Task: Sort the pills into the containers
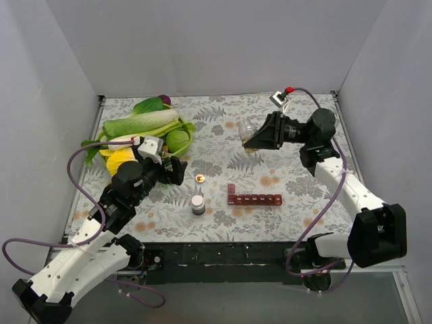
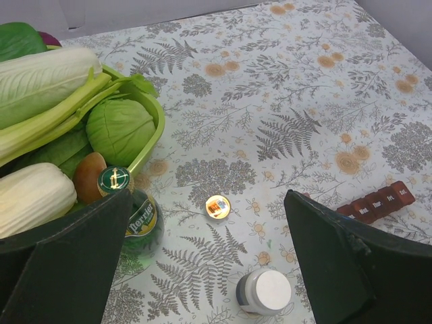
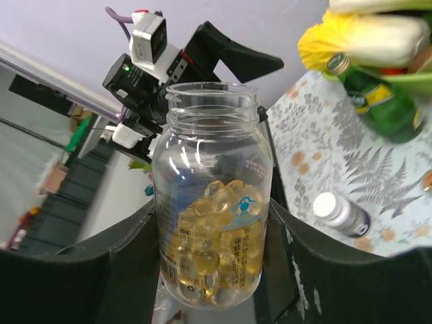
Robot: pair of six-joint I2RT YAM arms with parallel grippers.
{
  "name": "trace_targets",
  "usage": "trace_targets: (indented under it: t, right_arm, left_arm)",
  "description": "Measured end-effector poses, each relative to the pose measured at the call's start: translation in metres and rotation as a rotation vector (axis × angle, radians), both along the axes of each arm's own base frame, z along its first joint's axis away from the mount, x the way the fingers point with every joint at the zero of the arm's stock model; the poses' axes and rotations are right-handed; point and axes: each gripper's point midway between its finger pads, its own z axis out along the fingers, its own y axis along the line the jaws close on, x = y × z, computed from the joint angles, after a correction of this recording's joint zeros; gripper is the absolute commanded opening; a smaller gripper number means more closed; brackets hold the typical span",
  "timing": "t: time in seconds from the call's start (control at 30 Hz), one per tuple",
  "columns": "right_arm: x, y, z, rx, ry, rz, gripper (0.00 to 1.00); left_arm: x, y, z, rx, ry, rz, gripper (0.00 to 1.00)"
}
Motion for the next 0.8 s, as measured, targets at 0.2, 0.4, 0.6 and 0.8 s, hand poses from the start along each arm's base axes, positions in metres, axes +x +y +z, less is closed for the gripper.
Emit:
trace_targets:
  t: [0.2,0.4,0.6,0.8]
  right_arm:
    - [-0.024,0.011,-0.010,-0.011,0.014,0.069,0.01]
    - [-0.050,0.008,-0.036,-0.027,-0.116,0.170,0.01]
    - [-0.057,0.008,-0.078,-0.071,0.028,0.198,0.01]
    - [-0.050,0.008,-0.070,-0.037,0.156,0.147,0.01]
  left_arm:
    - [-0.002,0.001,-0.003,-0.002,-0.001,0.001,0.98]
    - [-0.004,0.003,-0.014,0.008,0.012,0.000,0.98]
    - [-0.007,0.005,-0.021,0.012,0.017,0.000,0.98]
    - [-0.007,0.005,-0.021,0.009,0.016,0.001,0.98]
